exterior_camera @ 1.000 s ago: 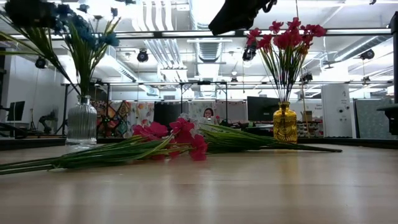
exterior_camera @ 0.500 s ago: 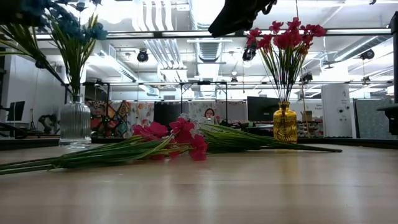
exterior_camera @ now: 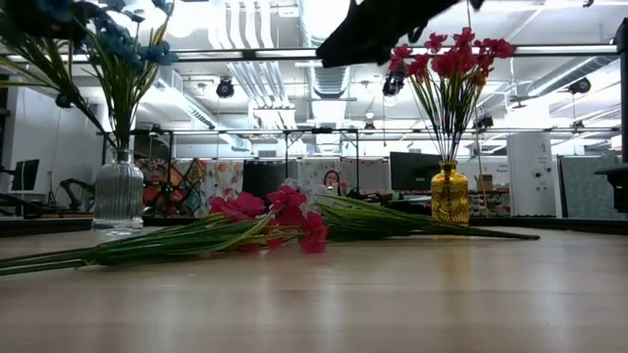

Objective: Sort flowers into vase by color
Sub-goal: Put the blue flowers into the transparent vase

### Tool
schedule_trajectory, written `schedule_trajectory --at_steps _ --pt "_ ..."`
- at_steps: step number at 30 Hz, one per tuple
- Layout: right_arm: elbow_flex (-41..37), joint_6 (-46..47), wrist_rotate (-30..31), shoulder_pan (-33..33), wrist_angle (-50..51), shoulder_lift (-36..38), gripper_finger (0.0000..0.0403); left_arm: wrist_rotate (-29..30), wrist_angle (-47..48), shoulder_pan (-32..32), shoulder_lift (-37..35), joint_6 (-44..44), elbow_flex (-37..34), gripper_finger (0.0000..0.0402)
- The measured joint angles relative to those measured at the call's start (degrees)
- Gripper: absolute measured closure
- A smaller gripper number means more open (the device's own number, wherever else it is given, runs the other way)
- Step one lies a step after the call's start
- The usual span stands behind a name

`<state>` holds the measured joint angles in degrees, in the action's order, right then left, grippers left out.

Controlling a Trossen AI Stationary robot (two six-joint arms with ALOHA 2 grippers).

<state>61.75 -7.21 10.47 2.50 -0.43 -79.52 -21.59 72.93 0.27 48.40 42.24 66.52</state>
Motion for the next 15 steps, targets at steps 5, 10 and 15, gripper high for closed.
schedule_trajectory --at_steps 5,10,15 --pt "-5.5 0.6 0.0 -0.8 -18.0 -4.3 0.0179 2.8 0.0 0.0 0.3 -2.2 1.6 0.0082" --pt "0.4 -1.5 -0.4 -1.9 -24.5 -14.9 0.0179 4.8 0.2 0.0 0.7 -4.6 2.9 0.0082" --pt "11.3 1.8 -0.4 -1.1 -24.3 -25.1 0.0179 8.2 2.7 0.0 1.2 -4.5 4.7 0.0082"
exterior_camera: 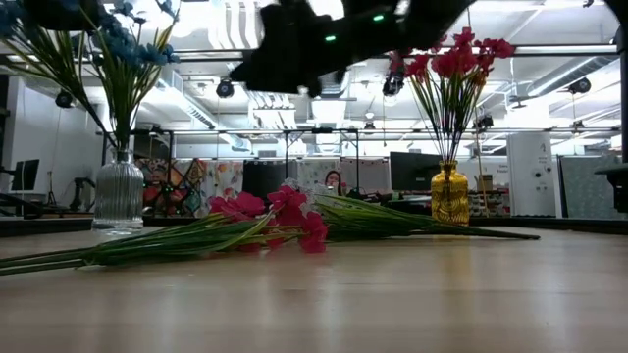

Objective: Sort flowers into vase by color
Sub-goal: Put the blue flowers into the transparent vase

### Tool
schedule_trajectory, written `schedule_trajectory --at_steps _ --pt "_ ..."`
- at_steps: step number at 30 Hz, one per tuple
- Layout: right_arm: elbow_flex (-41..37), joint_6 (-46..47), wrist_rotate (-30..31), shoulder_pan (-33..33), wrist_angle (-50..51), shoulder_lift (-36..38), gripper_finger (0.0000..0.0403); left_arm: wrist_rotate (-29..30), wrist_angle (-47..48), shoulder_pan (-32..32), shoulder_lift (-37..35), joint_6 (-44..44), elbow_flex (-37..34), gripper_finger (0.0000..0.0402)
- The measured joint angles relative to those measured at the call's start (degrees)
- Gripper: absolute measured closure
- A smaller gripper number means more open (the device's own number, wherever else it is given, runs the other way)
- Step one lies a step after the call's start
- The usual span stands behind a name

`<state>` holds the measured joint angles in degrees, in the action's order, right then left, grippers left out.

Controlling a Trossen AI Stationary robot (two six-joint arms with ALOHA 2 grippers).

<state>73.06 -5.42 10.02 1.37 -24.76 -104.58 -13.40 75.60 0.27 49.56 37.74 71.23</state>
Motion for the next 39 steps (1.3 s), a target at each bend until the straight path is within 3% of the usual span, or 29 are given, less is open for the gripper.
schedule_trajectory --at_steps 6,12,19,23,39 --pt "11.1 1.1 0.5 0.1 5.6 -8.5 0.0163 1.1 1.1 0.0 -0.1 0.2 1.0 0.0082" --pt "21.7 2.3 1.5 0.5 10.8 -15.1 0.0100 1.6 2.0 0.0 -0.1 -3.1 1.1 0.0082" --pt "29.1 0.6 2.5 0.4 8.2 -23.7 0.0045 4.1 1.6 0.0 0.1 -4.2 0.7 0.0082" --pt "33.2 0.5 2.5 0.5 3.8 -28.2 0.0040 5.5 1.7 0.0 0.1 -5.8 0.7 0.0082" --pt "54.2 1.6 3.5 1.5 2.6 -44.7 0.0039 9.7 1.8 0.0 0.0 -6.2 1.1 0.0082"
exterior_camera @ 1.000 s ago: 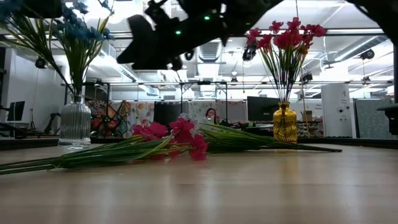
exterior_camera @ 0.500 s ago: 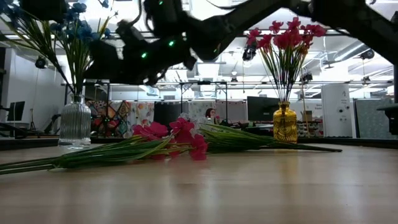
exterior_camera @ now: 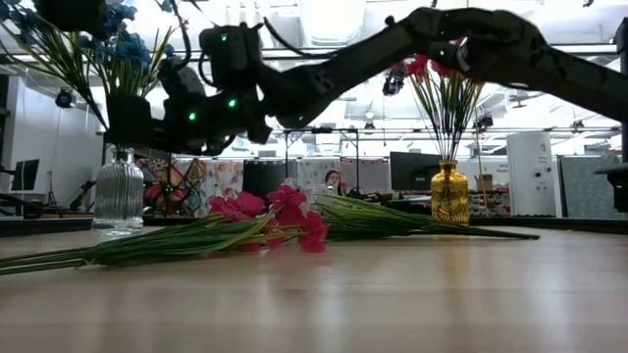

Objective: Sort flowers into vase by color
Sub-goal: Put the blue flowers into the transparent vase

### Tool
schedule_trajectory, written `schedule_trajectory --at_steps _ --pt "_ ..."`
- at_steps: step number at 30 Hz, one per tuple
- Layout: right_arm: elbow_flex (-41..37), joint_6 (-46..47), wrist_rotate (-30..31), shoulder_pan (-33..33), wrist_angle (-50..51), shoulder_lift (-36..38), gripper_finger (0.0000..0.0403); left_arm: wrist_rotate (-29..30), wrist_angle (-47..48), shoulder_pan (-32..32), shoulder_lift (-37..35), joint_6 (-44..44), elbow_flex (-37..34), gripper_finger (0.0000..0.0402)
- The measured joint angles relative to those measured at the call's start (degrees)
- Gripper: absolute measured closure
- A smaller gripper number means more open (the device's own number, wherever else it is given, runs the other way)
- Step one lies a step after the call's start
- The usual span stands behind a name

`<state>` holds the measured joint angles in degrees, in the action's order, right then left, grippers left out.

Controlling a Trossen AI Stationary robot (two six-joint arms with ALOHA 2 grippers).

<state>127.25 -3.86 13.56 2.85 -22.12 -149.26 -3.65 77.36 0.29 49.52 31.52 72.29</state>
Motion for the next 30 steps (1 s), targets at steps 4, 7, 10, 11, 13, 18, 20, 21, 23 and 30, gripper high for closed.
schedule_trajectory --at_steps 4,7,10,11,13,18,20,21,23,30 --pt "2.8 1.1 0.0 0.2 -1.2 -2.7 0.0039 0.1 0.0 0.0 0.0 -1.0 0.0 0.0082" --pt "4.2 1.2 0.0 0.4 -3.0 -3.8 0.0039 0.2 -0.2 0.0 0.0 -1.0 0.0 0.0082" --pt "5.6 2.0 -0.2 0.8 -3.3 -4.7 0.0039 0.2 -0.2 0.0 0.1 -1.1 0.0 0.0082" --pt "5.6 2.3 -0.6 0.9 -3.8 -4.9 0.0039 0.2 -0.2 0.0 0.1 -1.1 0.0 0.0082" --pt "5.7 2.5 -0.8 1.0 -5.8 -5.4 0.0039 0.3 -0.2 0.0 0.1 -1.1 0.0 0.0082" --pt "5.7 3.1 -1.7 1.2 -7.0 -6.2 0.0039 0.3 -0.2 0.0 0.2 -1.0 0.0 0.0082" --pt "5.7 3.3 -2.1 1.2 -7.6 -6.7 0.0039 0.3 -0.3 0.0 0.4 -1.1 0.0 0.0082" --pt "5.7 3.0 -2.1 1.2 -8.0 -7.0 0.0039 0.3 -0.4 0.0 0.6 -1.1 0.0 0.0082" --pt "5.7 2.6 -3.6 1.2 -9.5 -8.0 0.0039 0.3 -0.6 0.0 1.0 -1.1 0.0 0.0082" --pt "5.7 2.4 -2.1 1.3 -12.6 -10.2 0.0039 0.3 -1.1 0.0 2.4 -1.1 0.0 0.0082"
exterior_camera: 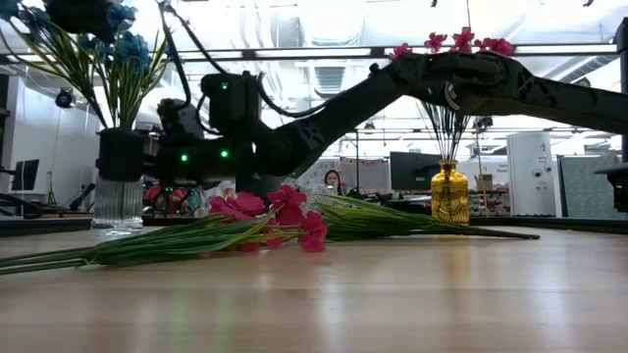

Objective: Sort flowers into vase by color
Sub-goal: Put the blue flowers into the transparent vase

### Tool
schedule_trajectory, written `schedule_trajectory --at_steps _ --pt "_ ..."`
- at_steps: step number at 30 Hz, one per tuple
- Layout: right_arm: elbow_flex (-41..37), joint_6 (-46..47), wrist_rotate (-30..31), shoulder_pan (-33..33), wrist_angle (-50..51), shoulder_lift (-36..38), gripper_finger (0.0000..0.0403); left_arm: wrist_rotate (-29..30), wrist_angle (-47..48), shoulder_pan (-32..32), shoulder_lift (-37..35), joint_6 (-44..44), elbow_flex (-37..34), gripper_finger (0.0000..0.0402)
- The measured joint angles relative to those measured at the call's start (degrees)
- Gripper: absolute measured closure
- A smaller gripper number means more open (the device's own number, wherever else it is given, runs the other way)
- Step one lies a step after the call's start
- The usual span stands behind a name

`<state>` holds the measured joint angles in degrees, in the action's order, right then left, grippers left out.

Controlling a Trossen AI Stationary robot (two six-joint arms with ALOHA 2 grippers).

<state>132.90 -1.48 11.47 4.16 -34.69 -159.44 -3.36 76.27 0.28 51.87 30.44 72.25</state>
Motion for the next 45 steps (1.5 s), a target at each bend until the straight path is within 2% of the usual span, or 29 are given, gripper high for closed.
schedule_trajectory --at_steps 7,13,17,30,45 --pt "0.0 -0.6 -4.2 0.7 0.1 -0.3 0.0039 0.0 -0.2 0.0 0.3 -1.5 0.0 0.0082" --pt "0.0 -1.0 -4.4 0.7 -1.0 -2.4 0.0039 0.0 -0.6 0.0 0.4 -1.5 0.2 0.0082" --pt "0.0 -0.9 -4.4 0.7 -5.3 -4.6 0.0039 0.0 -0.7 0.0 0.4 -2.1 0.2 0.0082" --pt "2.1 -1.5 -3.6 1.9 1.8 -5.2 0.0039 -0.1 -1.6 0.0 0.8 -3.2 0.2 0.0082" --pt "2.1 -0.7 -5.9 1.9 1.0 -5.0 0.0040 -0.1 -2.2 0.0 0.8 -4.5 0.3 0.0082"
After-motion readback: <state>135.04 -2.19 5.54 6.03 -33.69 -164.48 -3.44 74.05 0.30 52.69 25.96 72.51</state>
